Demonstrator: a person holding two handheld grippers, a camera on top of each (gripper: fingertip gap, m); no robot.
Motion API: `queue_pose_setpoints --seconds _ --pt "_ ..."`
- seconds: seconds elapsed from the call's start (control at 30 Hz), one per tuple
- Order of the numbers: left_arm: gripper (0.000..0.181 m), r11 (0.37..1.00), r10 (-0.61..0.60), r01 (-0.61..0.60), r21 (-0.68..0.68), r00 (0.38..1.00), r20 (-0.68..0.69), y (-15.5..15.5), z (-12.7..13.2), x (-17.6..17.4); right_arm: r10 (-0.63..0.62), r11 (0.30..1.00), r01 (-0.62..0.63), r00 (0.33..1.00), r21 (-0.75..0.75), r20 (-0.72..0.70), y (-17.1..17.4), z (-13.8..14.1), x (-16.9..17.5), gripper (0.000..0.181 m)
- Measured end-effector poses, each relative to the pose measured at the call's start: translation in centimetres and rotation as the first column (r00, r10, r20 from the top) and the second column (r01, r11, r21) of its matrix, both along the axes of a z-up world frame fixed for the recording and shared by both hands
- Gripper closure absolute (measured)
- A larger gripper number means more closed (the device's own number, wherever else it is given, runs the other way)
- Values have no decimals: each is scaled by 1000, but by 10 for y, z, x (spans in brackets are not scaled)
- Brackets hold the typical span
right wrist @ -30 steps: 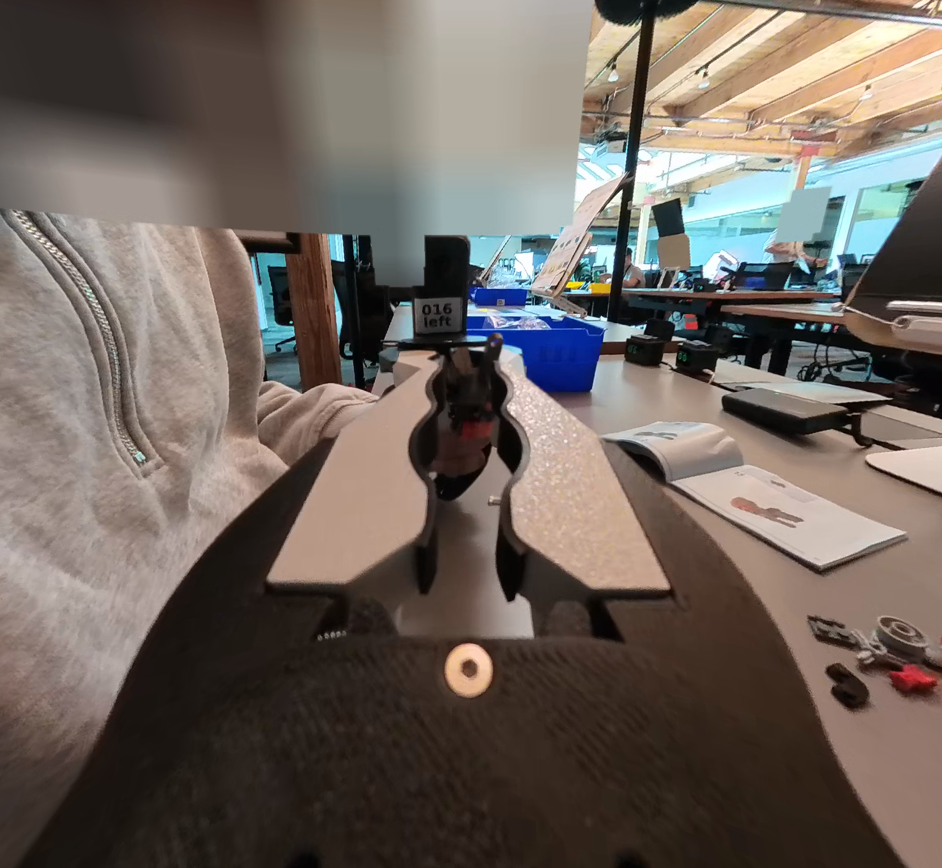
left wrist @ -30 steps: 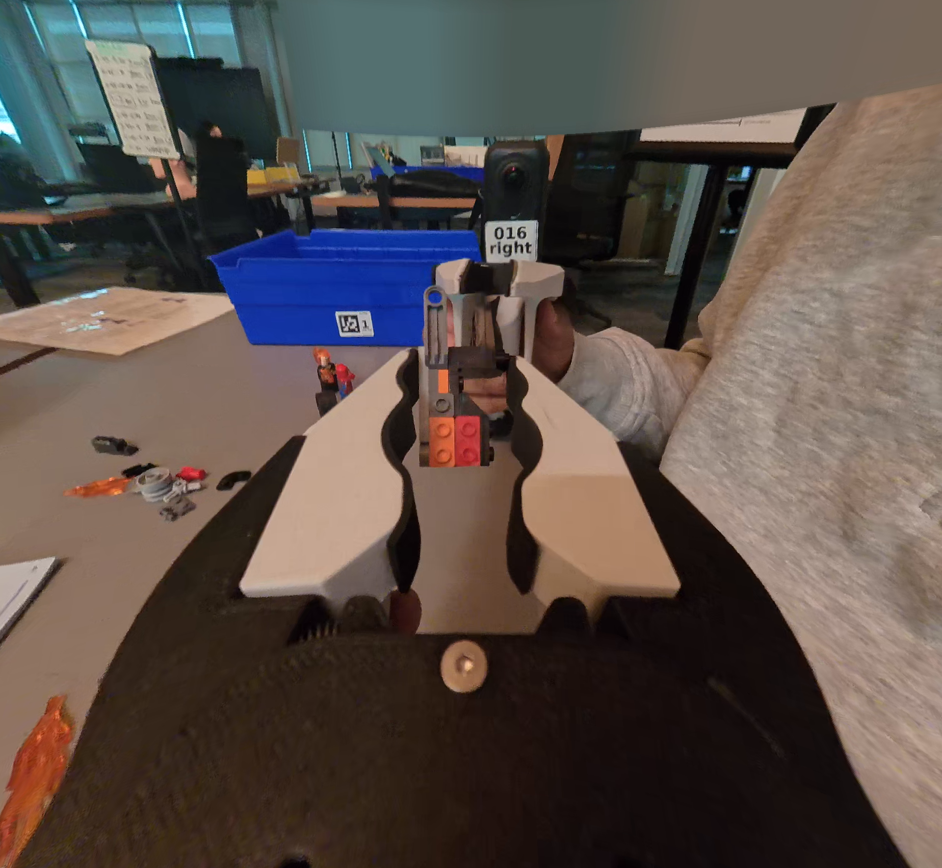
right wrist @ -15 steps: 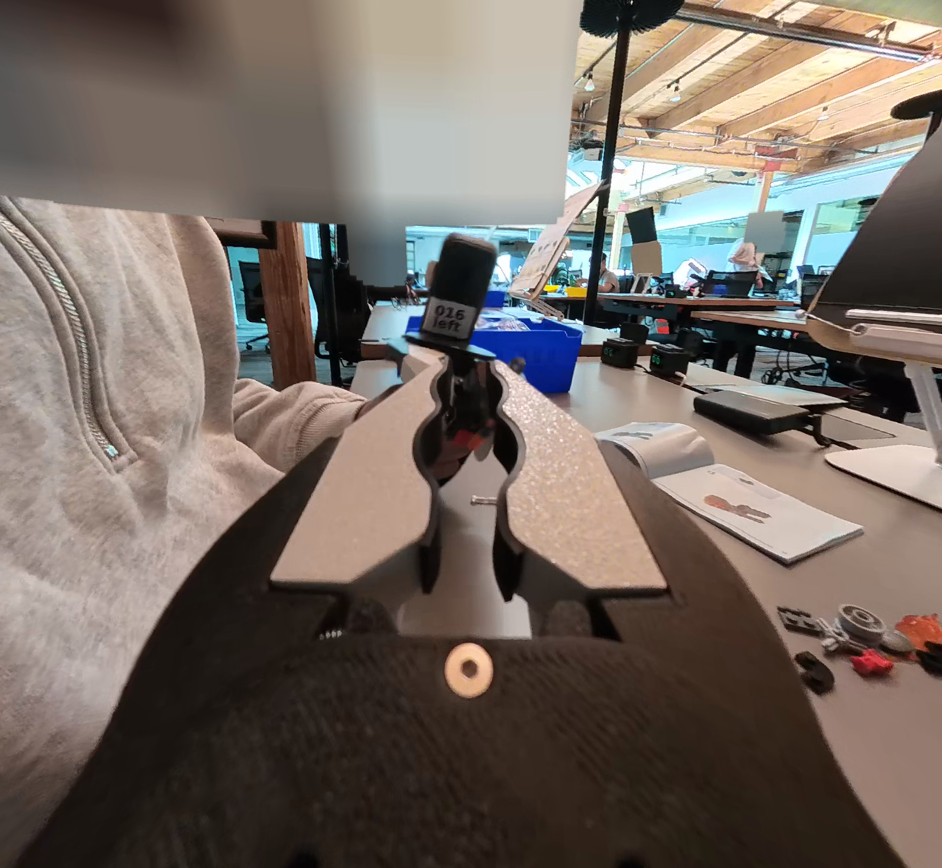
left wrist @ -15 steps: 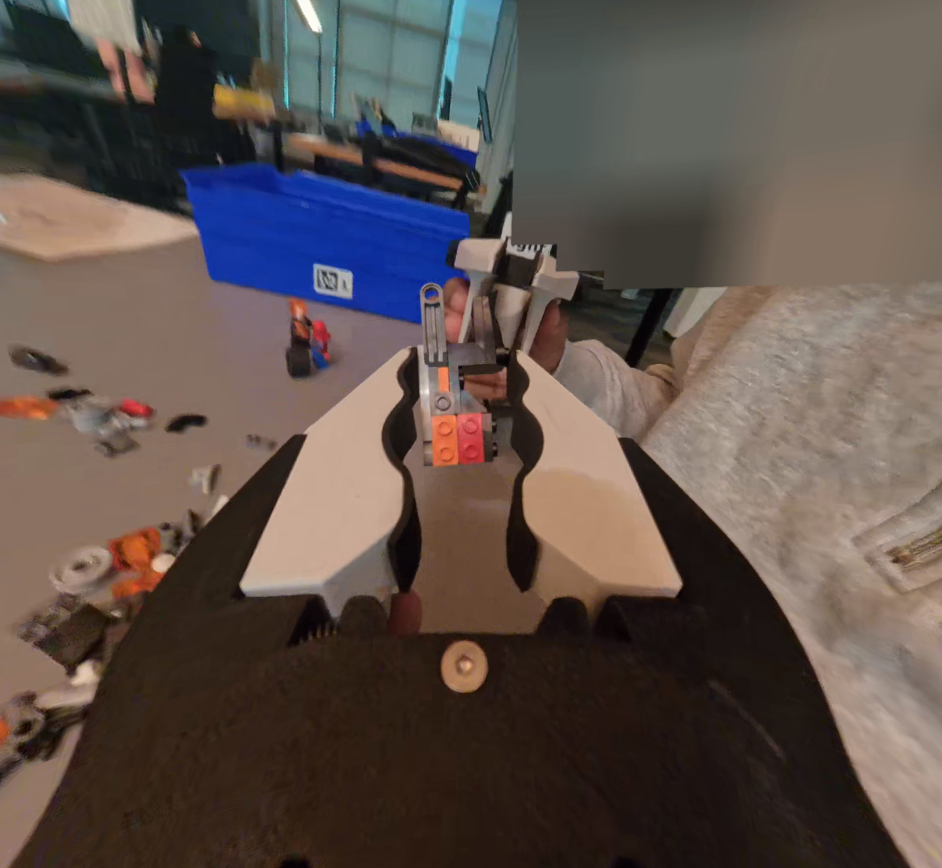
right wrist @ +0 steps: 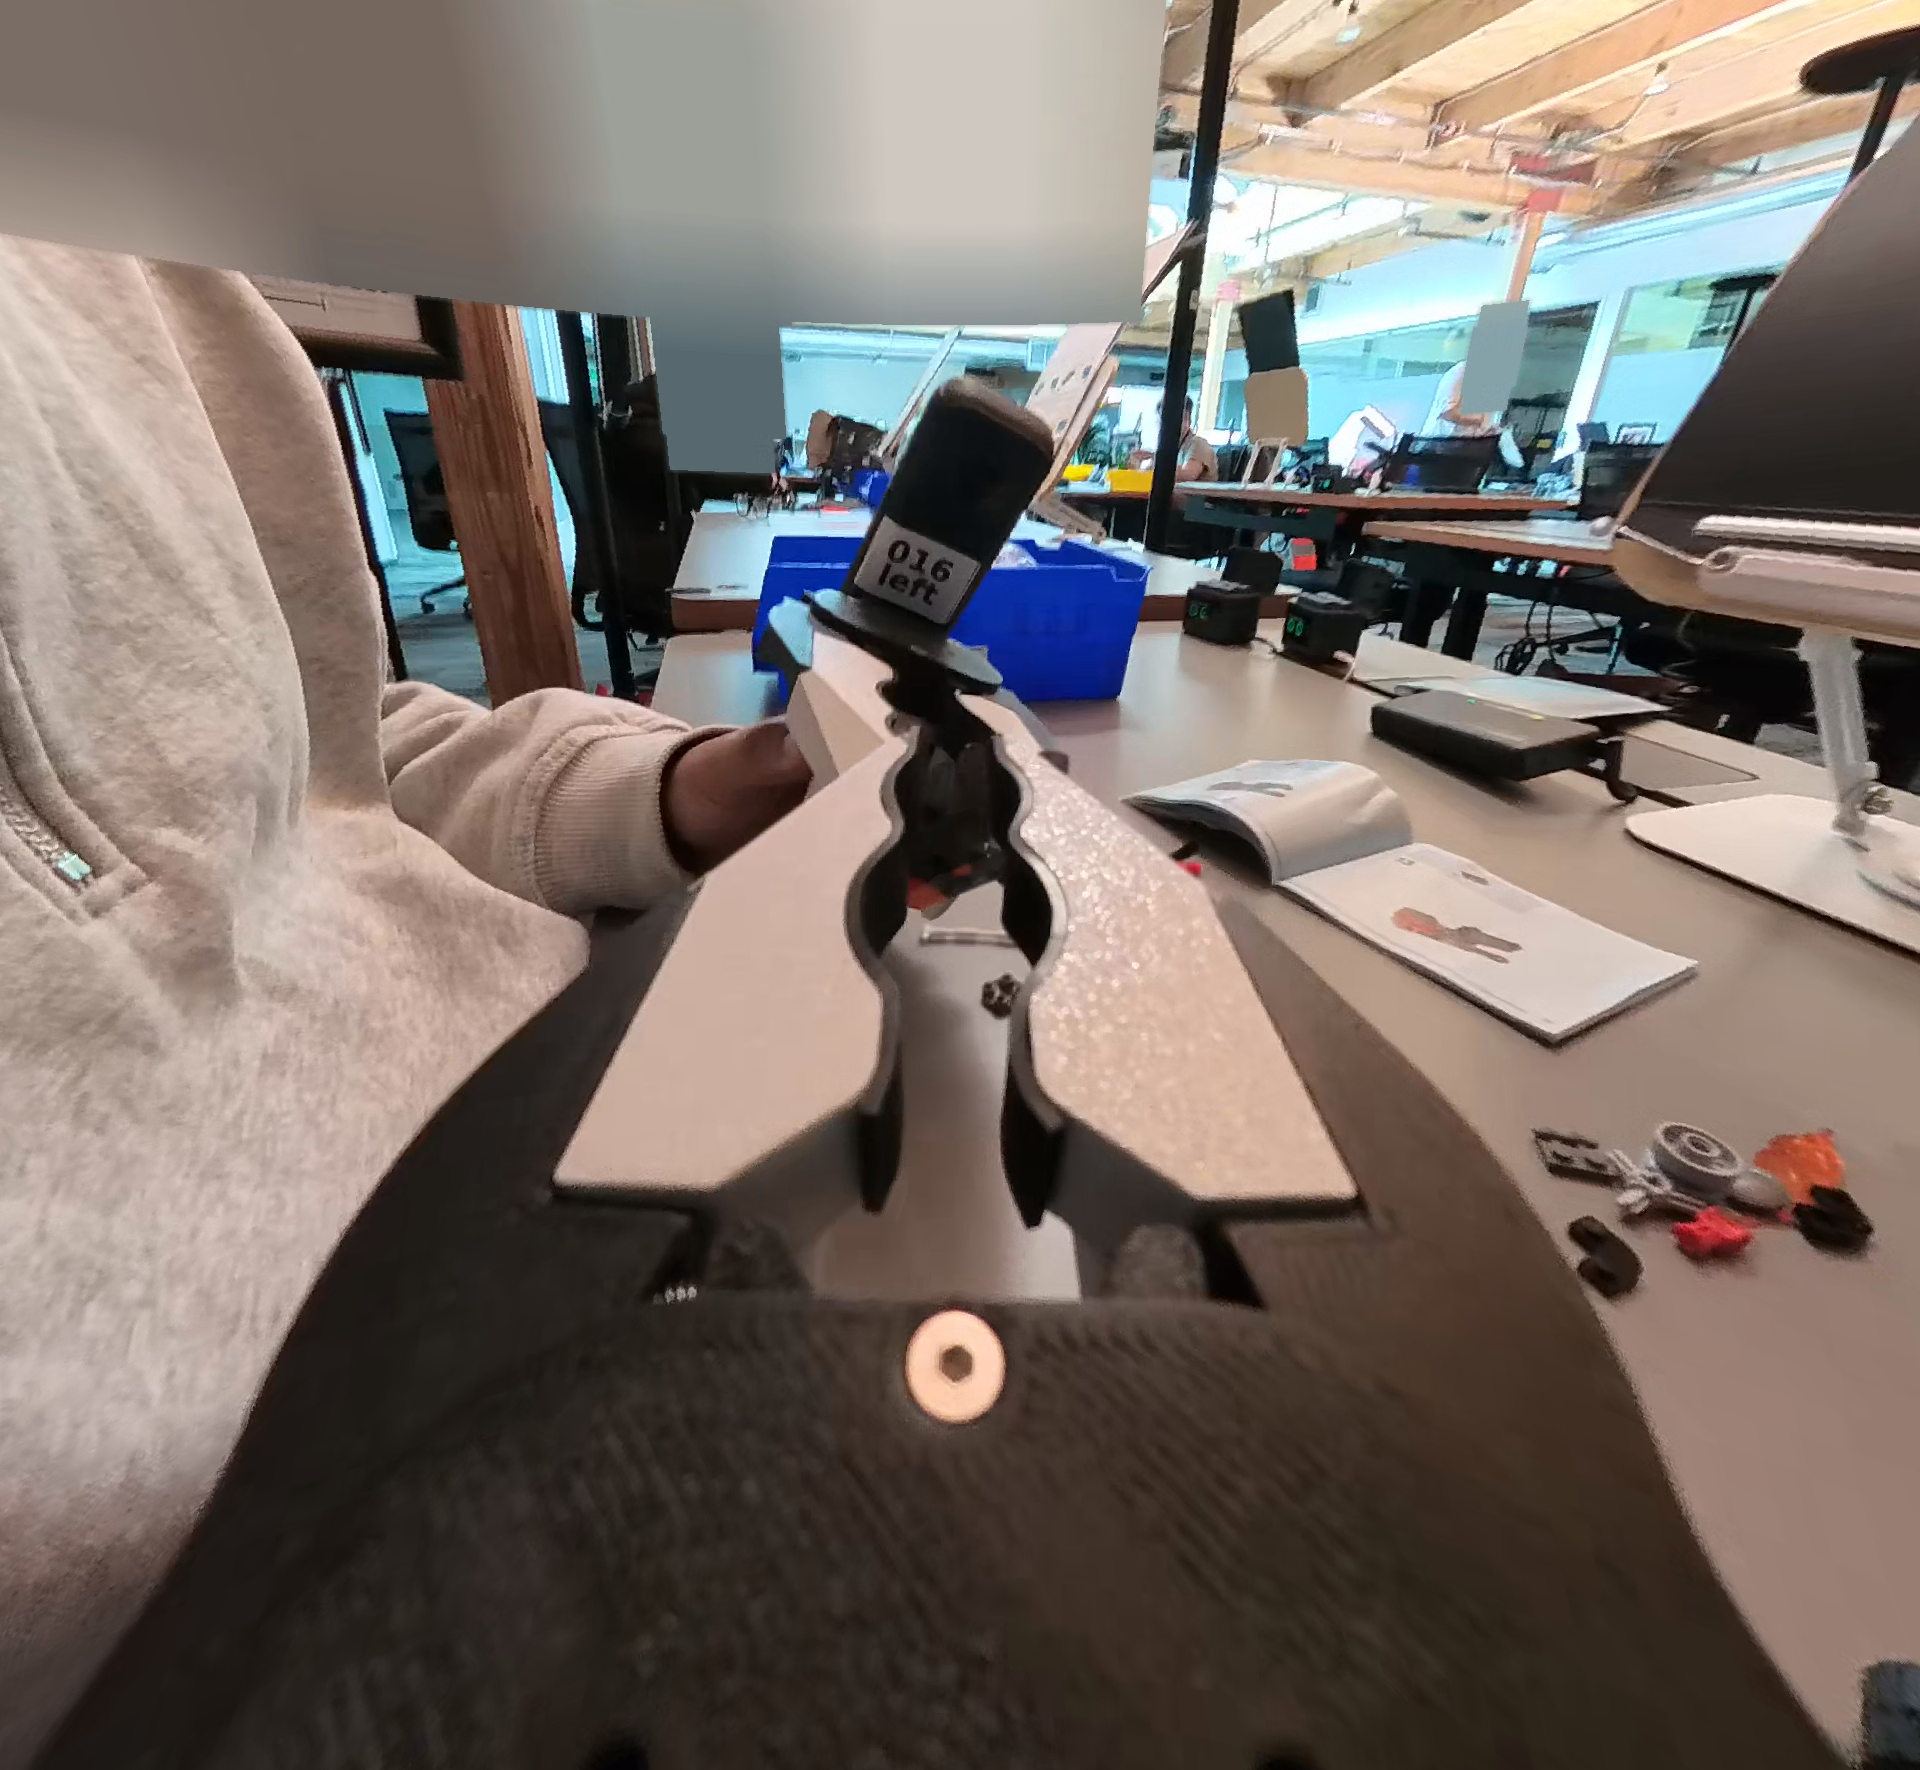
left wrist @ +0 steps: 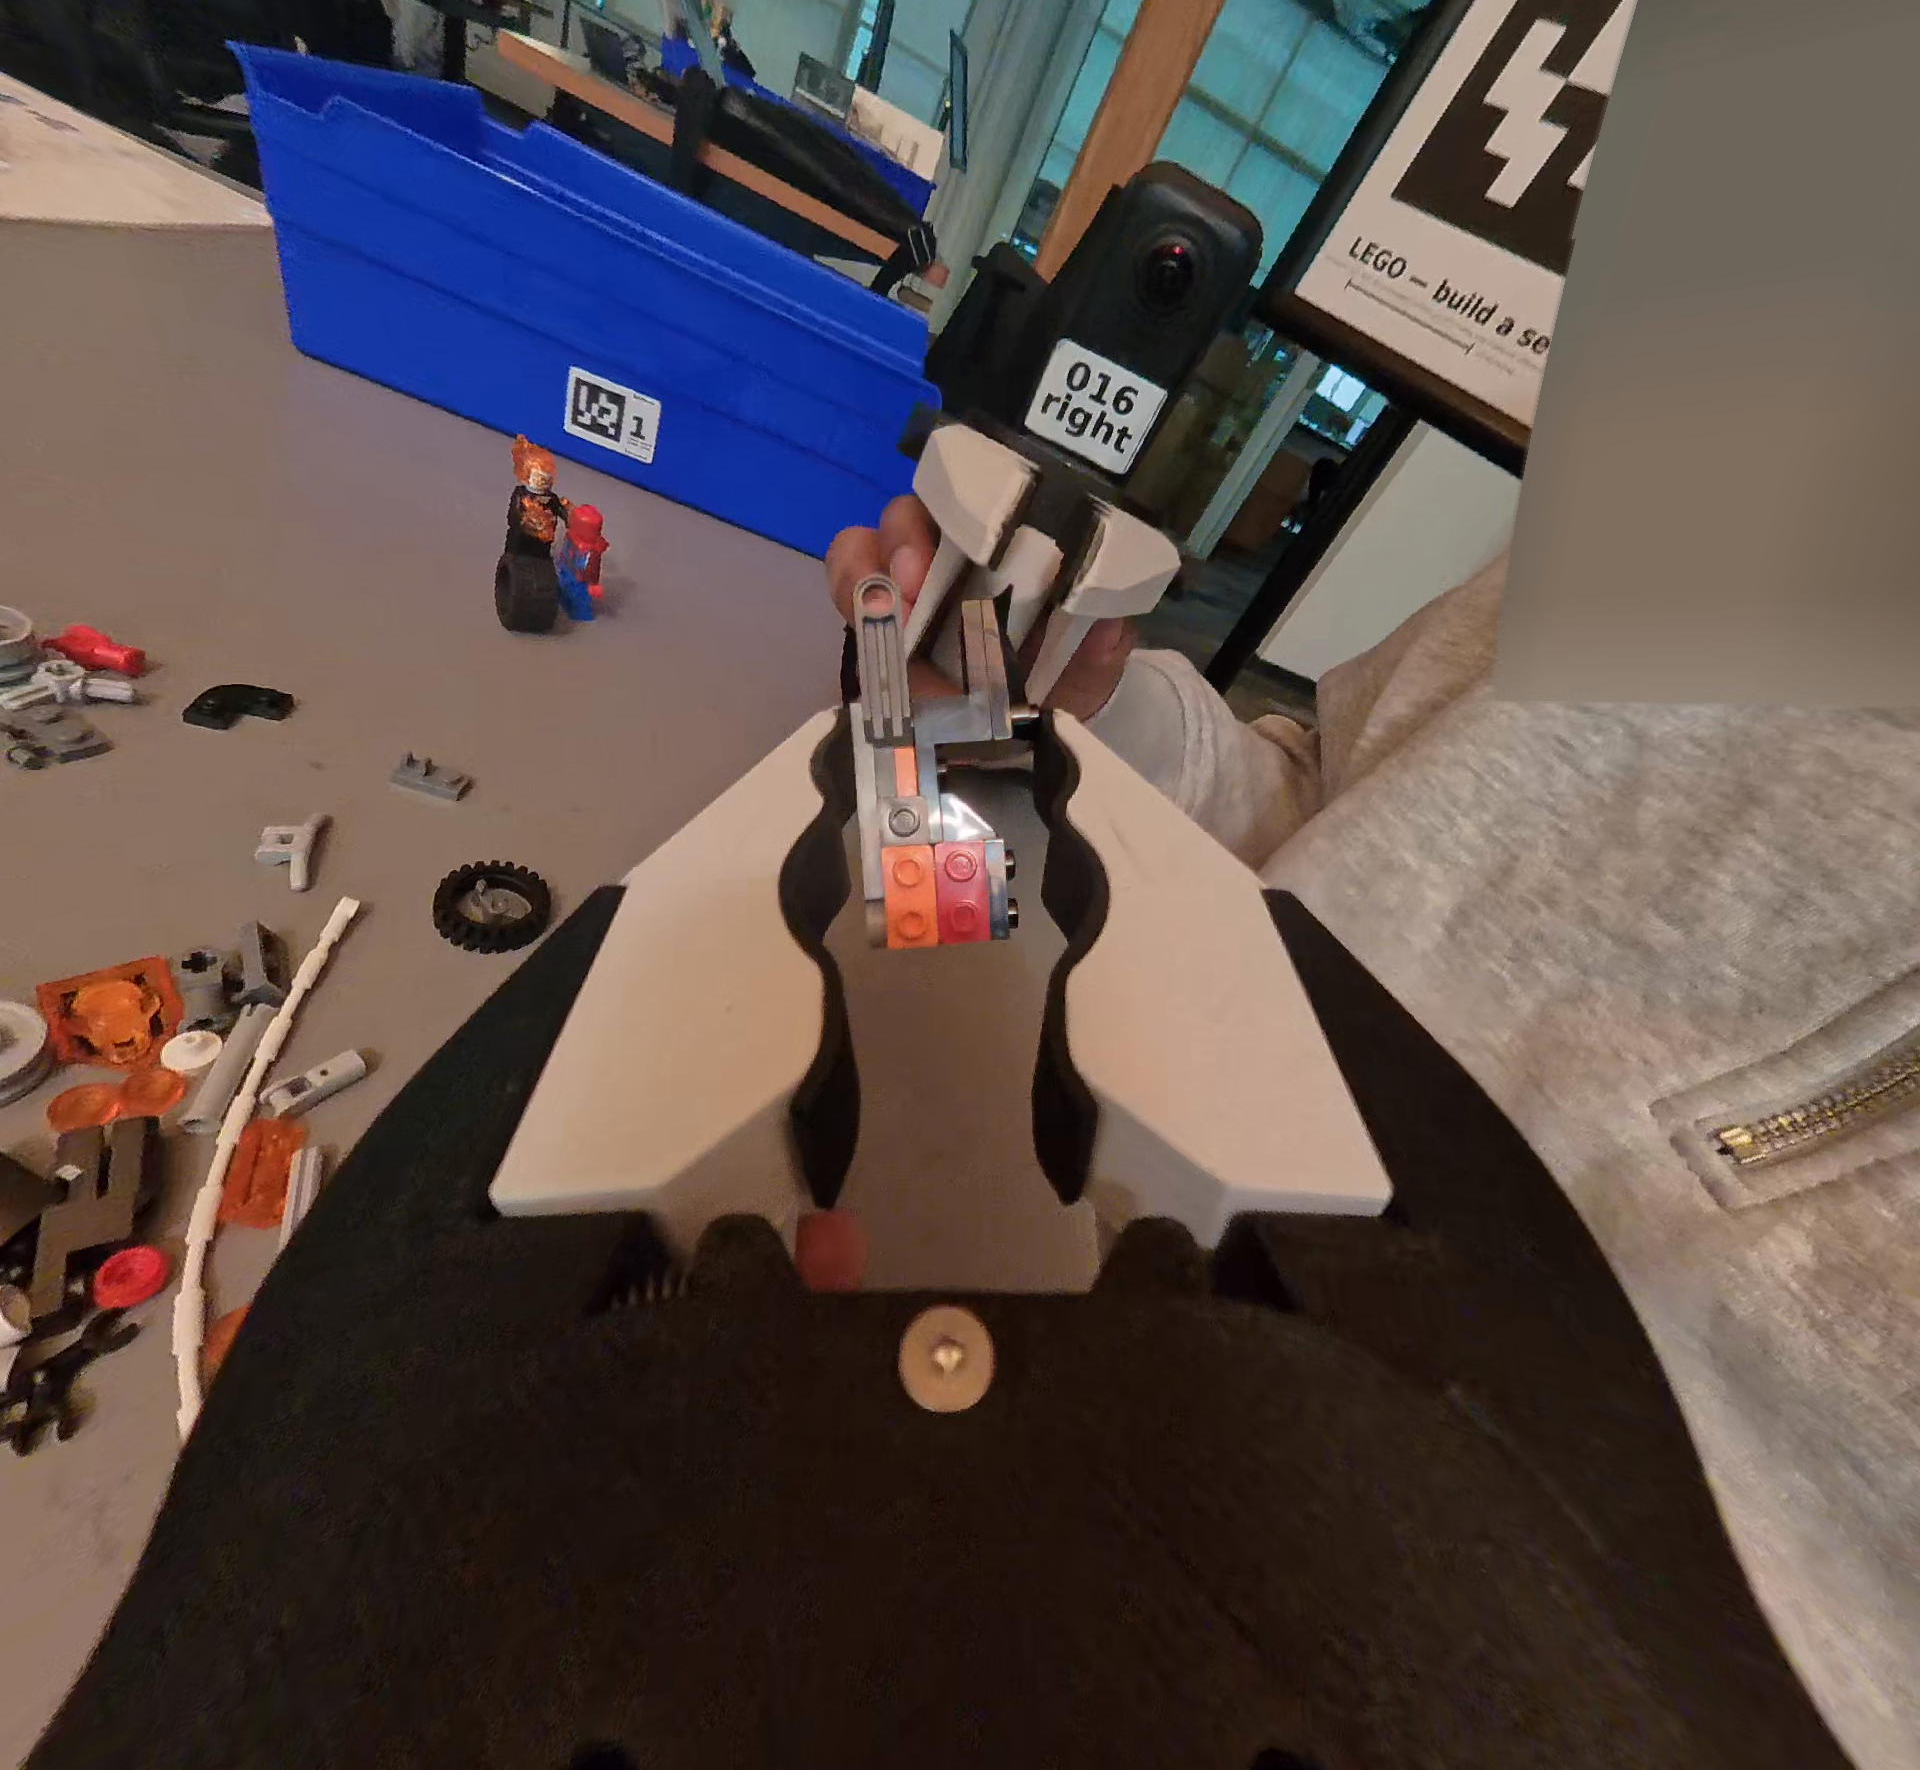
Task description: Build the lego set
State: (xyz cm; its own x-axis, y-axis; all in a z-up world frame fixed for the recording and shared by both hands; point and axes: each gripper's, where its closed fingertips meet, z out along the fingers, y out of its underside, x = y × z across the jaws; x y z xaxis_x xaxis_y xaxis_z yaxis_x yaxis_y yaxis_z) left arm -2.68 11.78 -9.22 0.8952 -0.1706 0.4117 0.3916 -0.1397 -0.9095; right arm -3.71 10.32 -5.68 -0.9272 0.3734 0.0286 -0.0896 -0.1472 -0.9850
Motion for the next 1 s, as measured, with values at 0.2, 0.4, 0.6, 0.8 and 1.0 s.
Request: queue_pose_setpoints --seconds 0.2,0.4,0.6,0.8,1.0 --pt "147 1000 -7 6 -14 1000 -27 2 -2 3 -10 999 10 1000 52 -7 -6 -6 -2 181" --pt "147 1000 -6 6 -9 1000 -29 2 -2 3 -10 998 10 1000 64 -7 -5 -6 -3 181" --pt "147 1000 3 -3 -8 1000 -25 2 -2 1 -24 999 25 1000 36 -17 -3 -1 -4 181" --pt "147 1000 4 -4 -5 1000 -28 2 -1 0 -14 998 14 1000 -64 1 7 10 -3 171" --pt "147 1000 -10 10 -12 999 -36 3 -3 4 30 999 -31 999 20 37 -8 -5 0 174"
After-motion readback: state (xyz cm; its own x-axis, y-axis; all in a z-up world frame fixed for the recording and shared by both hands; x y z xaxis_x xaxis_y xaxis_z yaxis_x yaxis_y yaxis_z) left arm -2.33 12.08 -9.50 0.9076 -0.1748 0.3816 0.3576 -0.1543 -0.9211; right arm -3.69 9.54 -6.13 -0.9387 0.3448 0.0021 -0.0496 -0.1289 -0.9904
